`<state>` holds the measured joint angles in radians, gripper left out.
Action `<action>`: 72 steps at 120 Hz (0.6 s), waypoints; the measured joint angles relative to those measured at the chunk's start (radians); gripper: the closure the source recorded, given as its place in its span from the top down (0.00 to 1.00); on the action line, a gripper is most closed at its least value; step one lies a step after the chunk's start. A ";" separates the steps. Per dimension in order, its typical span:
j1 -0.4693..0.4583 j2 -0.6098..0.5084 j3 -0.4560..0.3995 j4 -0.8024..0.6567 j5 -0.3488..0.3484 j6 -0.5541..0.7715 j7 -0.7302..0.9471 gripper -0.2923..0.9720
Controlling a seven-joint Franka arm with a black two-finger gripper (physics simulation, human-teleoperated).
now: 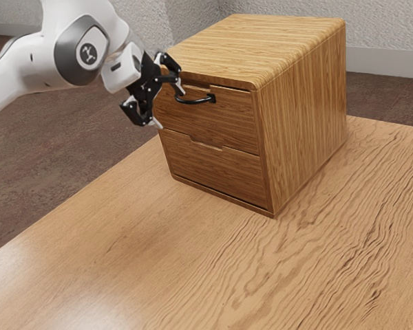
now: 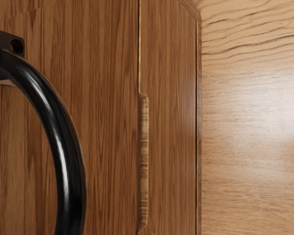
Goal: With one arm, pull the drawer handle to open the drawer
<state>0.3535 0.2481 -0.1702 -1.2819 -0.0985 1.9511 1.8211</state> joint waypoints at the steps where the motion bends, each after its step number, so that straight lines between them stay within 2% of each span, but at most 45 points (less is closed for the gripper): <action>1: 0.000 0.000 0.000 0.000 0.000 0.000 -0.001 0.77; 22: -0.003 -0.003 0.001 -0.004 0.000 0.001 -0.016 0.71; 44: -0.003 -0.009 0.002 -0.006 -0.001 -0.010 -0.035 0.55; 53: -0.009 -0.016 0.013 -0.006 -0.001 -0.035 -0.044 0.54; 72: -0.004 -0.037 0.021 -0.004 0.000 -0.098 -0.063 0.39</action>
<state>0.3491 0.2106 -0.1496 -1.2861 -0.0988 1.8530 1.7578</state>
